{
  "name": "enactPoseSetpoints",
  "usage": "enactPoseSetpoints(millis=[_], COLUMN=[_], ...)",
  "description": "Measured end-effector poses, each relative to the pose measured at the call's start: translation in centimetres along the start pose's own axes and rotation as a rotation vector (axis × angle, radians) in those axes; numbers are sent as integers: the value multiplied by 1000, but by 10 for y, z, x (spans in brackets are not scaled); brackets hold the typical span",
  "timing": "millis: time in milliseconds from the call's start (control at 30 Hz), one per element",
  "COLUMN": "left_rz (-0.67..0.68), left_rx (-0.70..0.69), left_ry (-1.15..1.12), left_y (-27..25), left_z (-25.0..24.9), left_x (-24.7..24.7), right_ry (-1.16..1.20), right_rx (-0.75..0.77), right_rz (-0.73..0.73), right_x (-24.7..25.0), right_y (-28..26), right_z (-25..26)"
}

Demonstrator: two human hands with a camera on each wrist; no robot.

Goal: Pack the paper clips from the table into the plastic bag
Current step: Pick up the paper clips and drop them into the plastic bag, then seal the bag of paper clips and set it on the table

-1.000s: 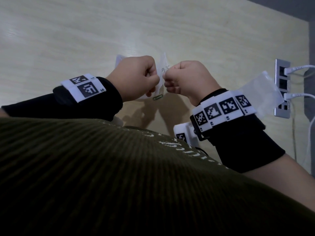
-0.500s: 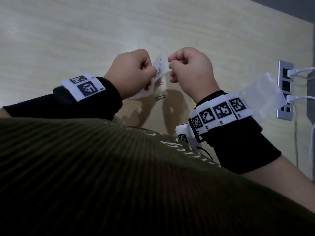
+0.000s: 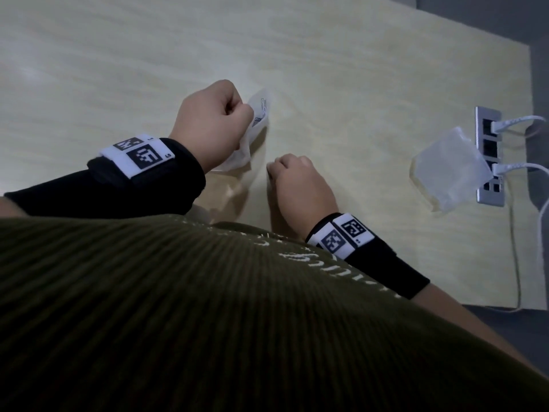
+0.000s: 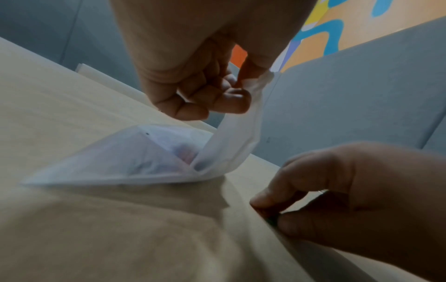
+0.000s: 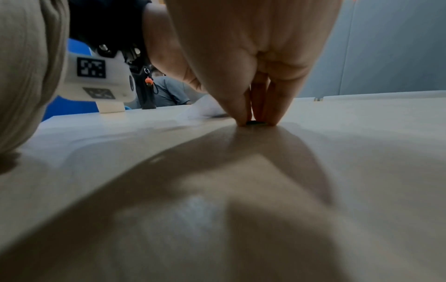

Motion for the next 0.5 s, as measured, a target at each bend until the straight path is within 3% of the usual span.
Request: enactPoseSetpoints(millis=[200,500], left_rz=[42,217], left_rx=[-37,-78], left_ry=[44,195], left_y=[-15,-31], left_z=[0,12], left_x=[1,-18], right_ry=[-53,65], right_rx=[-31,-247], right_rz=[-63,-113], right_x=[2,-19], right_y=[-22,-56], right_z=[4,-14])
Point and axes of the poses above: each hand's wrist, its own y-axis towards the middle knuckle, its own x-axis out of the back of the hand, z = x × y, the point moved 4 cm from there along y, towards the middle knuckle, and after that the axes turned 15 degrees about -y, right-handed, at the moved point
